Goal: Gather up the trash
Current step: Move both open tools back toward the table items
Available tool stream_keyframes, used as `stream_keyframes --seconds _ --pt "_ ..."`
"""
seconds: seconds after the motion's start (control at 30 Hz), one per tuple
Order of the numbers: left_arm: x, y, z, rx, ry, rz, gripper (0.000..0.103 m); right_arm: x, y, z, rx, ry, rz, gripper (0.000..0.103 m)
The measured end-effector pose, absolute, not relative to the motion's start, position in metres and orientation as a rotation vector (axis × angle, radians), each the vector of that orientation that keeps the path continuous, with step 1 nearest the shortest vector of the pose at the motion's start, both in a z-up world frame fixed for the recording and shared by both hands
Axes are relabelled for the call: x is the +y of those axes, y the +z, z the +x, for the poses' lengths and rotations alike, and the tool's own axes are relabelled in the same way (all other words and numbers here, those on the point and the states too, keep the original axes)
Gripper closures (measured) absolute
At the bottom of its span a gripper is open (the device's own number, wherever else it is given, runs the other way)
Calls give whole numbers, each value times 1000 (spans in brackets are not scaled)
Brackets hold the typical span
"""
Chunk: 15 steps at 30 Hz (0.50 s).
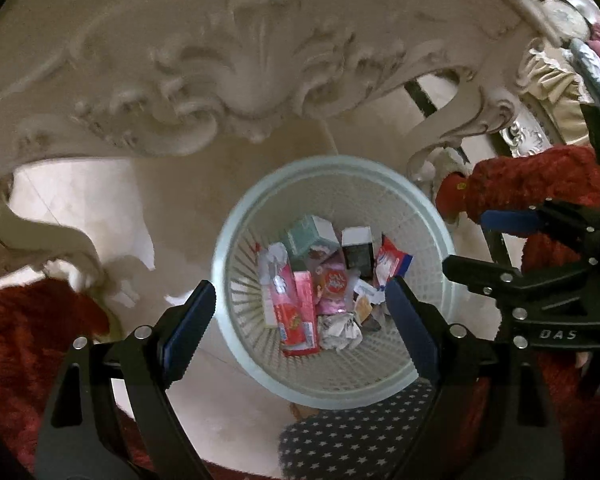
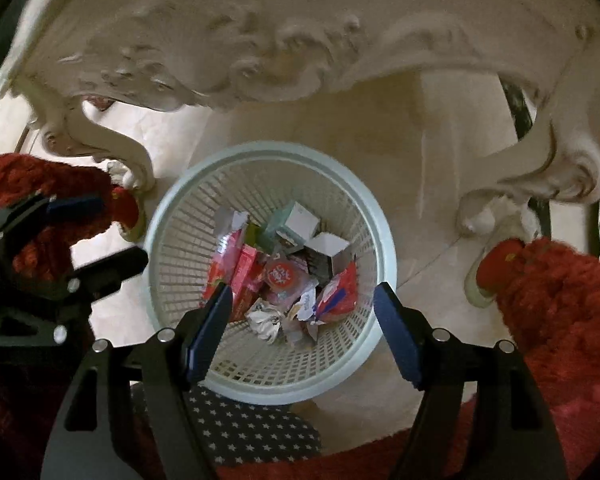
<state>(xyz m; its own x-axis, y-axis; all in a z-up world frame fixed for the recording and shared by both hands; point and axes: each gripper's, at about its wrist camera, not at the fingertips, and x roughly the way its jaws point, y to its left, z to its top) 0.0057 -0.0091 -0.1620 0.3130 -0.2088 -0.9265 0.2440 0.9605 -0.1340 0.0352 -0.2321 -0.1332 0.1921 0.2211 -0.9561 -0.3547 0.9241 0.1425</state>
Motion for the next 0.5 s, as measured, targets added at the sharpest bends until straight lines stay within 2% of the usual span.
stream_keyframes --seconds 0.13,0.27,0.3,0.37,0.5 --pt "2 -106 -2 1121 -353 17 19 -236 -80 27 1205 485 -110 34" --pt "28 -25 12 971 -411 -116 19 -250 1 38 970 518 -41 34" --pt "31 -14 18 946 -393 -114 19 -252 14 43 922 509 -36 29" --pt "42 16 47 870 -315 -87 19 -257 47 69 780 468 -6 23" --pt "62 50 129 756 -134 -94 19 -243 74 139 624 406 16 22"
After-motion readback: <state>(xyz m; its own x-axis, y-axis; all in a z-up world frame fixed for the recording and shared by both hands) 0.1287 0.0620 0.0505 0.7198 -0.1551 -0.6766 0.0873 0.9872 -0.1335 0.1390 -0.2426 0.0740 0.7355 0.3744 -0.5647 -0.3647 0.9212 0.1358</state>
